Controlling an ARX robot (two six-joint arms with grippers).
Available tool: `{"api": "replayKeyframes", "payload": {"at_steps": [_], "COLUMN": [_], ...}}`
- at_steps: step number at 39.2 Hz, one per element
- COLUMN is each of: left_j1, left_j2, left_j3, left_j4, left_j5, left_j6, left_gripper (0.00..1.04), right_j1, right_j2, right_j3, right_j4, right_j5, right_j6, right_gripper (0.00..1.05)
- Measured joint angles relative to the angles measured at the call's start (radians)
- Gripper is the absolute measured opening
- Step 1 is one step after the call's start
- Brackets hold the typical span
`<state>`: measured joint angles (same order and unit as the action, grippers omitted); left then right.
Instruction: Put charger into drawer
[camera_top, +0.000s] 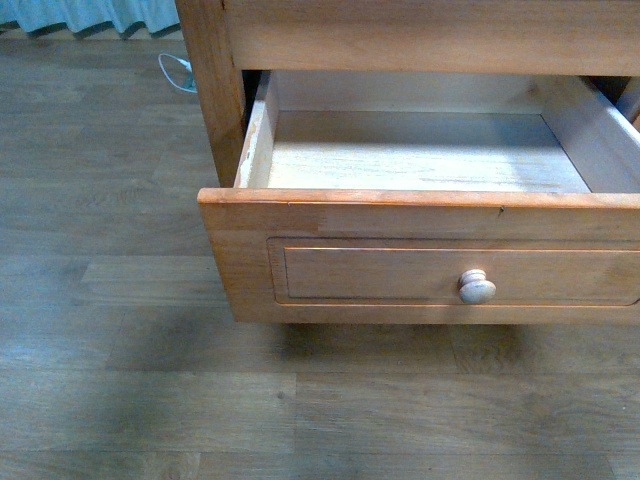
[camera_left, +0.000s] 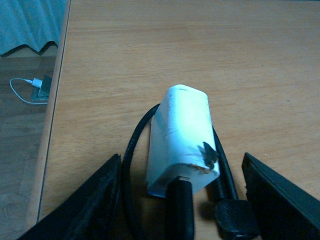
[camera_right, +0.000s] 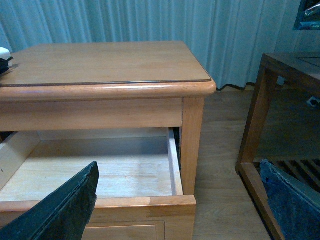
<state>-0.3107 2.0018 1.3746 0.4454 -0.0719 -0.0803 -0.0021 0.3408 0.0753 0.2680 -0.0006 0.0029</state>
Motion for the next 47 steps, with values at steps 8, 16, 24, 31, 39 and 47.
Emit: {"api": "replayKeyframes", "payload": {"at_steps": [8,16,24,31,39,47], "left_j1": [0.001,0.001,-0.016,-0.090,-0.139,-0.130], "left_j2": [-0.005,-0.040,-0.203,-0.419,-0.482,-0.482], "left_j3": [-0.001,-0.035,-0.191,-0.362,-0.404,-0.391], "left_j4": [-0.009,-0.006,0.005,-0.040,-0.117,-0.245], "left_j5": [0.005,0.003,0.050,0.163,0.224,0.254], "left_j6": [-0.003,-0.008,-0.012,-0.010,0.019,0.032], "left_gripper": [0.40,0.27,0.27,0.27,0.27,0.30], "right_j1": [0.000,0.000,0.000,0.000,0.000,0.000], "right_j2": [0.000,0.000,0.000,0.000,0.000,0.000], "right_j3": [0.000,0.000,0.000,0.000,0.000,0.000], "right_j4": [0.000,0.000,0.000,0.000,0.000,0.000], "right_j5": [0.000,0.000,0.000,0.000,0.000,0.000], "right_j6": [0.000,0.000,0.000,0.000,0.000,0.000], "right_gripper": [0.96,0.96,0.96,0.96,0.96,0.96]}}
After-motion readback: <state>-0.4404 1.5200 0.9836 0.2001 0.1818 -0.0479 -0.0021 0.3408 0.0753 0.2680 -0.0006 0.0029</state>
